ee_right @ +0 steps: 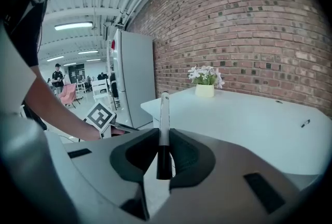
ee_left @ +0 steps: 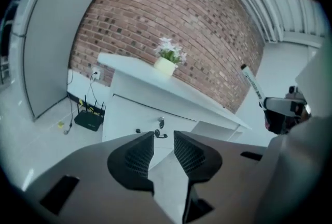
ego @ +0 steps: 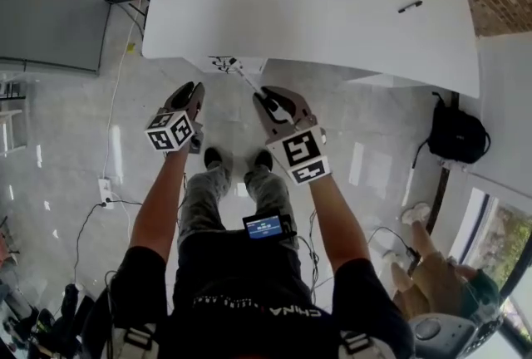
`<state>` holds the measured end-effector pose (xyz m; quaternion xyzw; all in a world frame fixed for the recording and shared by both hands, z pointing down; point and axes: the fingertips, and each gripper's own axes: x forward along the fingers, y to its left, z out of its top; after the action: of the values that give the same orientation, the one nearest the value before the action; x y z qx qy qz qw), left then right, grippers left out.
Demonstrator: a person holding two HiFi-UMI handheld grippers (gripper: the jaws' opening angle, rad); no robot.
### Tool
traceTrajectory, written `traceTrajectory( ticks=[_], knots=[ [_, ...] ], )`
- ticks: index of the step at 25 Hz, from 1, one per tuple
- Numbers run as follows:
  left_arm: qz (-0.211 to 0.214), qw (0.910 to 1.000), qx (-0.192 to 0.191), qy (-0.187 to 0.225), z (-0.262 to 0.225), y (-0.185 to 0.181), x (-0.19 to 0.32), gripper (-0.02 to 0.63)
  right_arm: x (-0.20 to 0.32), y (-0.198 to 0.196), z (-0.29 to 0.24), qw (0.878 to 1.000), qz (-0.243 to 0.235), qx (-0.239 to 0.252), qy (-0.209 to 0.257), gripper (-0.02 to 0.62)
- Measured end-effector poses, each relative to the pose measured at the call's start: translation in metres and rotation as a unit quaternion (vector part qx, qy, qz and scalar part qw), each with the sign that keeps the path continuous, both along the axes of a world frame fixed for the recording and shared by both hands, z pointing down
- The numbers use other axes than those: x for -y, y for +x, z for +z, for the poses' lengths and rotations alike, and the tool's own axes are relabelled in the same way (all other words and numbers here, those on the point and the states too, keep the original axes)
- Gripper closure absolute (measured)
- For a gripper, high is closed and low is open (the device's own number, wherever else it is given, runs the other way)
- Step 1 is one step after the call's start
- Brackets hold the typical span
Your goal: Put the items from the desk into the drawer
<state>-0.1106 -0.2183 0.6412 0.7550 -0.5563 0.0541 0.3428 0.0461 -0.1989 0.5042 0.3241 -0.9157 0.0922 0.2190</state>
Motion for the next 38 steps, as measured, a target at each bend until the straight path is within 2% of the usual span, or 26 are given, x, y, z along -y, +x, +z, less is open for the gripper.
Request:
traceTrajectory(
  ticks=[6,13,16,22,28,32,38],
  knots=[
    [-0.047,0.9957,-0.078,-0.020,0.067,-0.002,0.026,0.502,0.002,-0.005,0.058,1.000,0.010,0.001,-0.010,0.523],
    [-0.090,0.9898,-0.105,-0.033,0.113,-0.009,0.062,0.502,0.017,-0.011,0.095,1.000,0.007,0.003,-0.008,0.523],
    [-0.108,0.9851,-0.129,-0.034,0.123,-0.010,0.071,0.502,0.018,-0.012,0.106,1.000,0.006,0.005,-0.007,0.523],
    [-0.126,0.9694,-0.208,-0.028,0.130,-0.003,0.087,0.499,0.015,-0.014,0.118,1.000,0.003,0.008,-0.004,0.523],
    [-0.155,0.9488,-0.274,-0.033,0.138,0.001,0.098,0.485,0.009,-0.006,0.123,1.000,0.000,0.004,0.001,0.523],
    [-0.169,0.9395,-0.296,-0.032,0.144,0.001,0.103,0.485,0.010,-0.005,0.129,1.000,-0.001,0.000,0.003,0.523],
    [-0.172,0.9360,-0.306,-0.027,0.147,0.003,0.109,0.485,0.009,-0.004,0.131,1.000,0.002,0.006,0.000,0.523]
  ],
)
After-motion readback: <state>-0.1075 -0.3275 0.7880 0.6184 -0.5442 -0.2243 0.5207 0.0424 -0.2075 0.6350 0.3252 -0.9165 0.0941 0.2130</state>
